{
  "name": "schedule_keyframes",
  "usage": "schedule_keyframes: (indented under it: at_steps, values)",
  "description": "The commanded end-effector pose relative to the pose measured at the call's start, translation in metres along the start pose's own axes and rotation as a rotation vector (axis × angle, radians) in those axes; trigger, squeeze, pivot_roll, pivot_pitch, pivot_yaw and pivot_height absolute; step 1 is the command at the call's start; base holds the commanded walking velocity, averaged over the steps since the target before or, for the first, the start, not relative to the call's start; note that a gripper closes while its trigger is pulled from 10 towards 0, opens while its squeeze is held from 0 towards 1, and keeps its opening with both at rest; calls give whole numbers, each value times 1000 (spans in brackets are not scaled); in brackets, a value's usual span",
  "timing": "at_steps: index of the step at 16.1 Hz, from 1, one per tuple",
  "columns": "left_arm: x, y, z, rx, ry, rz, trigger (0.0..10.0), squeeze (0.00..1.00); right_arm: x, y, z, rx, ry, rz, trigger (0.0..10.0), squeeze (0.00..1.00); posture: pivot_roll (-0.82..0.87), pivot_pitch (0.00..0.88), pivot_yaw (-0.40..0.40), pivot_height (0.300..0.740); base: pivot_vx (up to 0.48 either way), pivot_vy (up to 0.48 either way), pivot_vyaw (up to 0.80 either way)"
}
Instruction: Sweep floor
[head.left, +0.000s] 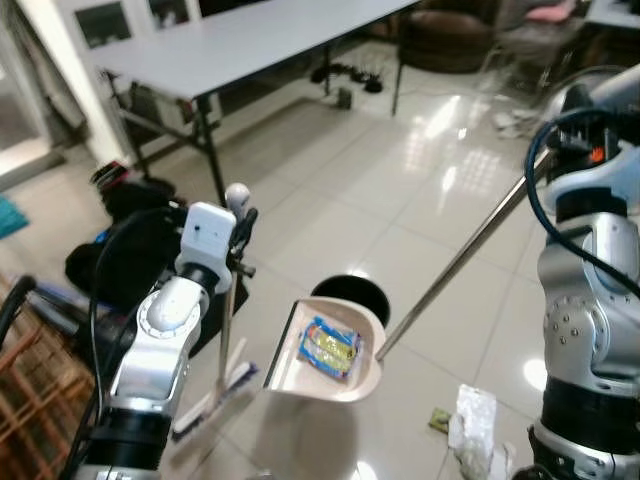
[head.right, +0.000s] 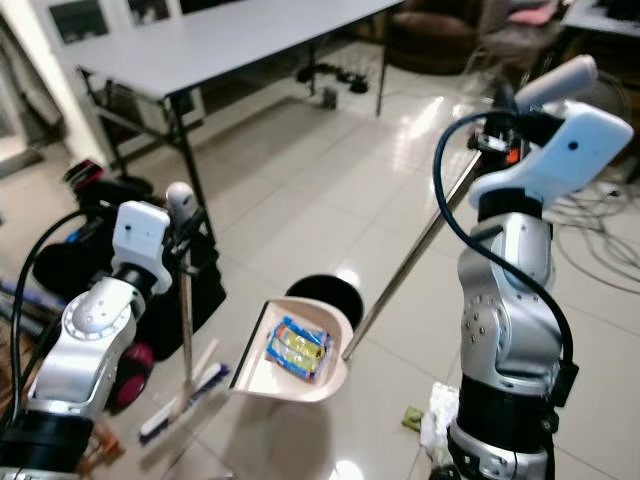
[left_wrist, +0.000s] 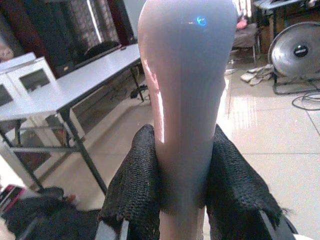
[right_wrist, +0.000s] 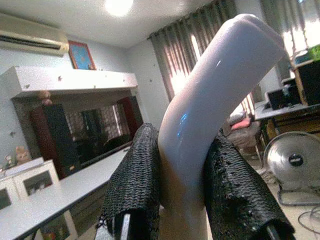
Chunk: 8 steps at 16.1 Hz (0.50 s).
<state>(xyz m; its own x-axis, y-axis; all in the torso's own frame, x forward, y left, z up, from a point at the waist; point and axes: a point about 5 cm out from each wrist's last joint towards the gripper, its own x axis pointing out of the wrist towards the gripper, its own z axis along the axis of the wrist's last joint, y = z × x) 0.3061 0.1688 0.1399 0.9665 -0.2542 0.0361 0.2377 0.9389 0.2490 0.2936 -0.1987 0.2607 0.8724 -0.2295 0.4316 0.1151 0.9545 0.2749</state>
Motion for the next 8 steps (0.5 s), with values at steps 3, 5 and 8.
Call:
schedule_keyframes:
  at_steps: [3,5,8]
  values:
    - [-1,5,9,24,-38,17,10000,0,3,2,7,29,-23,8,10000,0,-6,0,25,740,358,0,-140]
    - [-2,6,8,27,-34,22,10000,0,4,3,6,26,-23,14,10000,0,-5,0,24,740,373,0,-216]
    - [-4,8,6,35,-29,30,10000,0,4,5,5,27,-18,26,10000,0,1,0,18,740,381,0,0]
